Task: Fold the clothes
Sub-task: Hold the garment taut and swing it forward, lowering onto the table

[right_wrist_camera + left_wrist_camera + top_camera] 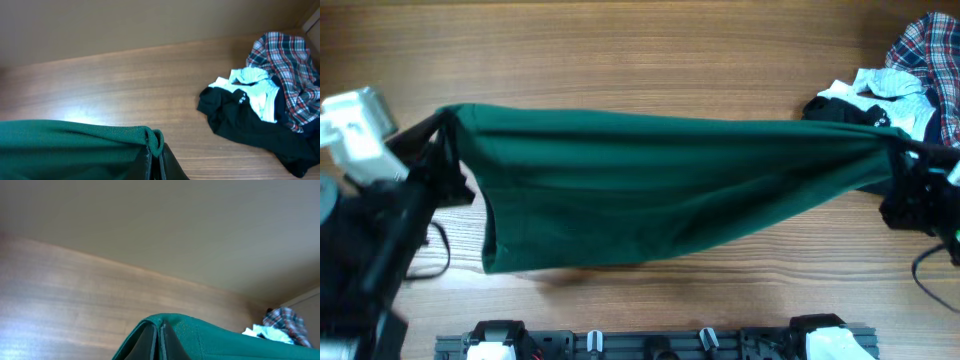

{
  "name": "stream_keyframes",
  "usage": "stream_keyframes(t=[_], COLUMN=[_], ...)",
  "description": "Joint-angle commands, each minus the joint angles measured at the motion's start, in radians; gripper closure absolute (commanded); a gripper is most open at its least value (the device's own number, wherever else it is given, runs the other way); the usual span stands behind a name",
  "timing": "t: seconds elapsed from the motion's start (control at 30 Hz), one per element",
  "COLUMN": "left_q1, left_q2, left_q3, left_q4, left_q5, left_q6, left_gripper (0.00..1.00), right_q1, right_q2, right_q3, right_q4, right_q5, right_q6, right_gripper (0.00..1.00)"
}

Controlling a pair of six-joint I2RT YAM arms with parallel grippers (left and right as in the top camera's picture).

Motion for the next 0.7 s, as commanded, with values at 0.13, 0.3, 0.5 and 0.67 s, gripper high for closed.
stream_keyframes(t=[0.13, 0.3, 0.5, 0.67], left_q1=[0.001, 0.001, 0.001, 0.001], left_q2=[0.153, 0.217, 0.325, 0.414], left_q3=[0.008, 0.008, 0.008, 0.008], left_q4=[0.013, 0.046, 0.059, 0.1], left_q5=[-0.075, -0.077, -0.077, -0.126], left_q6=[0.02, 0.02, 0.02, 0.02], left_gripper=[0.96, 0.96, 0.96, 0.96], right_q1=[-0.004, -0.004, -0.003, -0.003], right_q2=[0.052, 0.089, 0.218, 0.34], right_q3=[0.011, 0.011, 0.01, 0.01], right_q4=[0.005, 0.029, 0.06, 0.114], right_q5=[0.065, 0.065, 0.059, 0.056], right_q6=[0.005, -0.009, -0.023, -0.035], right_gripper=[0.96, 0.96, 0.96, 0.96])
